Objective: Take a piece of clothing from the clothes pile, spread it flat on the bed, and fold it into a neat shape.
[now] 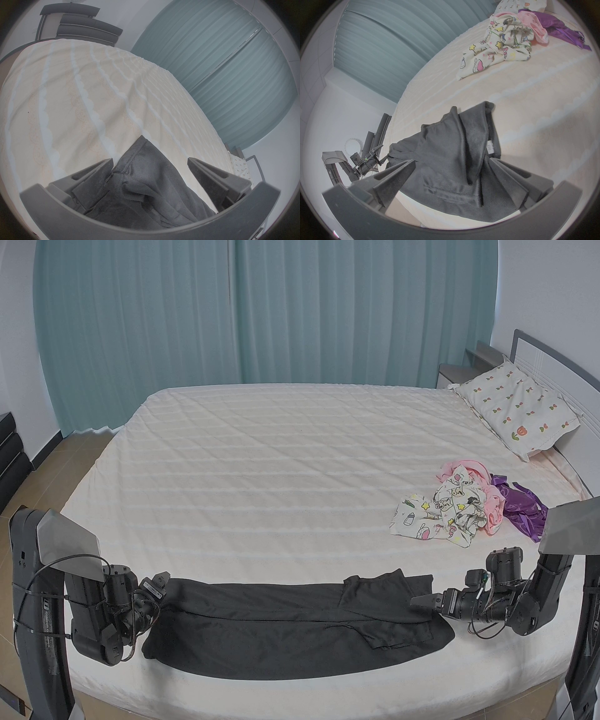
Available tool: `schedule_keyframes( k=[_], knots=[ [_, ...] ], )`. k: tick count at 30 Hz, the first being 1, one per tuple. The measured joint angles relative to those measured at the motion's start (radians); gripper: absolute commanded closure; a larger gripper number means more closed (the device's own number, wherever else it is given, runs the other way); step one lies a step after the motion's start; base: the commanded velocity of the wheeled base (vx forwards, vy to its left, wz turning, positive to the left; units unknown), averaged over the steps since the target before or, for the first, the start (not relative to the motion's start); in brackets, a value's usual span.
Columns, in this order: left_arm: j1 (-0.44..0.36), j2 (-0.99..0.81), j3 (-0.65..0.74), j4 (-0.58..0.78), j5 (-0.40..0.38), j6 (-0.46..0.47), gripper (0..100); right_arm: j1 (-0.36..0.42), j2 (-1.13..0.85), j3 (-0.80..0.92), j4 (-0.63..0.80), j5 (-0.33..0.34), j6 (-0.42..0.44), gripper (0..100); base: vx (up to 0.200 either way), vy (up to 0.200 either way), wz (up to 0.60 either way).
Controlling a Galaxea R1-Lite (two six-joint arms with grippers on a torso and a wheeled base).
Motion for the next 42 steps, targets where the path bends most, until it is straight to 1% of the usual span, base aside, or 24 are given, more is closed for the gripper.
schedule_keyframes(
  k=[5, 12, 21, 22, 28, 37, 42],
  knots=[
    [0.000, 0.000, 0.000, 0.000, 0.000, 0.000, 0, 0.014, 0.001, -0.016, 0.001, -0.009, 0.001, 0, 0.000, 0.000, 0.00],
    [0.000, 0.000, 0.000, 0.000, 0.000, 0.000, 0, 0.028, 0.038, -0.041, 0.013, -0.058, -0.006, 0, 0.000, 0.000, 0.00],
    [0.001, 0.000, 0.000, 0.000, 0.000, 0.000, 0, 0.046, 0.060, -0.051, -0.001, -0.063, -0.005, 0, 0.000, 0.000, 0.00],
    [0.001, 0.000, 0.000, 0.000, 0.000, 0.000, 0, 0.047, 0.062, -0.053, -0.001, -0.065, -0.004, 100, 0.000, 0.000, 0.00],
    [0.000, 0.000, 0.000, 0.000, 0.000, 0.000, 0, 0.048, 0.078, -0.081, -0.001, -0.108, -0.003, 100, 0.000, 0.000, 0.00],
    [0.000, 0.000, -0.001, 0.000, 0.001, 0.001, 0, 0.042, 0.070, -0.083, -0.033, -0.109, 0.008, 100, 0.000, 0.000, 0.00],
    [0.003, -0.002, 0.001, 0.000, 0.003, 0.002, 0, 0.027, 0.052, -0.077, -0.066, -0.108, 0.034, 100, 0.000, 0.000, 0.00]
  ],
)
